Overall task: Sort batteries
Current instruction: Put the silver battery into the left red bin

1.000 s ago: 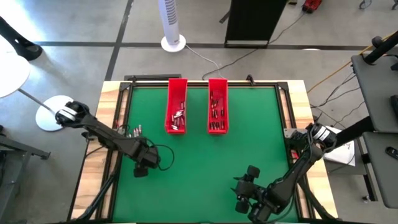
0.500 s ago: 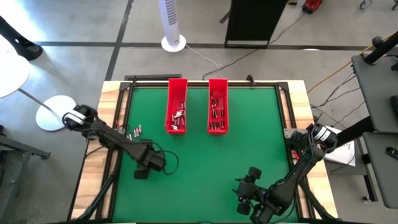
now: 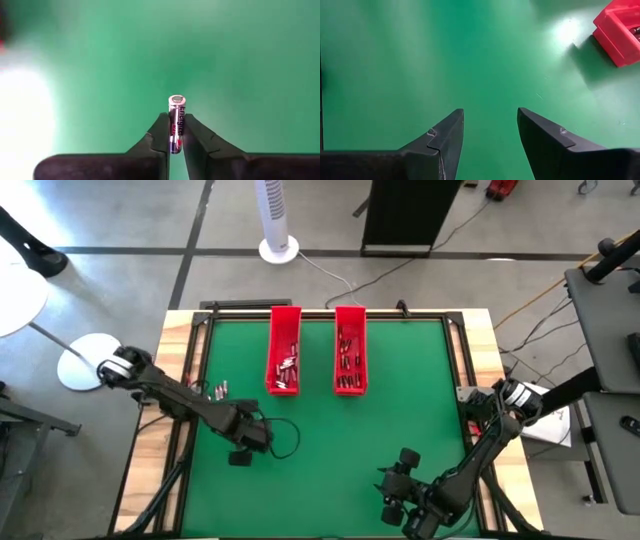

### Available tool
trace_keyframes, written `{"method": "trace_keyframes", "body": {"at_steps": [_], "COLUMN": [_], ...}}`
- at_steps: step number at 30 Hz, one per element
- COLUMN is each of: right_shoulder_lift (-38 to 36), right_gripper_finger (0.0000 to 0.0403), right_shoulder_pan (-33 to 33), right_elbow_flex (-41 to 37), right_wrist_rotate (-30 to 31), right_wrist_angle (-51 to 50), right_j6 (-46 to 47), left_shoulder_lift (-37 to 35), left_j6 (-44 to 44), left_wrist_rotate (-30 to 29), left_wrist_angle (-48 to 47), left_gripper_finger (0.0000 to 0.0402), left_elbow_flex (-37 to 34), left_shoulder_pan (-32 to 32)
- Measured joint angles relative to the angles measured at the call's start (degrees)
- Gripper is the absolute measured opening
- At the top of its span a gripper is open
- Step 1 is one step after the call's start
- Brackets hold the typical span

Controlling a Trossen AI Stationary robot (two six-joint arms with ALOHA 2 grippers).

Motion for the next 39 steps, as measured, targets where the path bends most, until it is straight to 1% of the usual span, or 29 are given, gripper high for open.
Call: {"method": "trace_keyframes", "body": {"at_steps": [2,4,8,12,18,21,23,27,29,30,32,36,39], "right_shoulder_lift": [0.00,0.00,0.00,0.00,0.00,-0.01,0.00,0.00,0.00,0.00,0.00,-0.02,0.00], "right_gripper_finger": [0.0176,0.0176,0.0180,0.0185,0.0177,0.0174,0.0172,0.0174,0.0177,0.0179,0.0183,0.0187,0.0186], "right_shoulder_pan": [-0.01,-0.13,-0.28,-0.28,-0.28,-0.28,-0.28,-0.28,-0.33,-0.42,-0.54,-0.61,-0.69], "right_elbow_flex": [0.00,0.00,0.00,0.00,0.00,0.00,-0.02,-0.02,-0.02,-0.02,-0.02,-0.02,-0.02], "right_wrist_rotate": [0.00,0.01,0.10,0.11,0.02,0.02,0.02,0.00,0.02,0.00,0.00,0.11,0.17], "right_wrist_angle": [0.01,0.01,0.05,0.10,-0.09,-0.35,-0.73,-0.69,-0.69,-0.65,-0.70,-0.69,-0.69], "right_j6": [-0.19,-0.80,-2.67,-4.59,-6.42,-6.88,-6.94,-7.54,-8.53,-9.14,-10.38,-13.37,-15.35], "left_shoulder_lift": [-0.92,-2.12,-2.80,-2.47,-0.64,0.25,0.57,0.90,0.90,0.90,0.90,0.73,0.47], "left_j6": [2.20,5.40,10.00,13.78,15.11,14.16,13.13,13.20,13.20,12.24,8.23,0.27,-6.41], "left_wrist_rotate": [-3.00,-7.19,-13.42,-14.36,-15.75,-15.83,-15.50,-15.09,-15.97,-16.60,-15.95,-8.93,-7.87], "left_wrist_angle": [0.69,2.00,4.61,5.25,4.93,6.14,6.34,6.02,5.10,3.83,-0.74,-12.39,-17.87], "left_gripper_finger": [0.0012,0.0013,0.0015,0.0015,0.0020,0.0038,0.0057,0.0110,0.0138,0.0150,0.0171,0.0194,0.0197], "left_elbow_flex": [3.20,6.58,12.20,15.30,14.64,13.98,13.97,14.57,15.46,16.23,17.92,19.26,17.89], "left_shoulder_pan": [0.84,2.35,7.25,14.65,24.34,27.27,28.49,29.10,28.74,28.41,27.65,23.86,19.04]}}
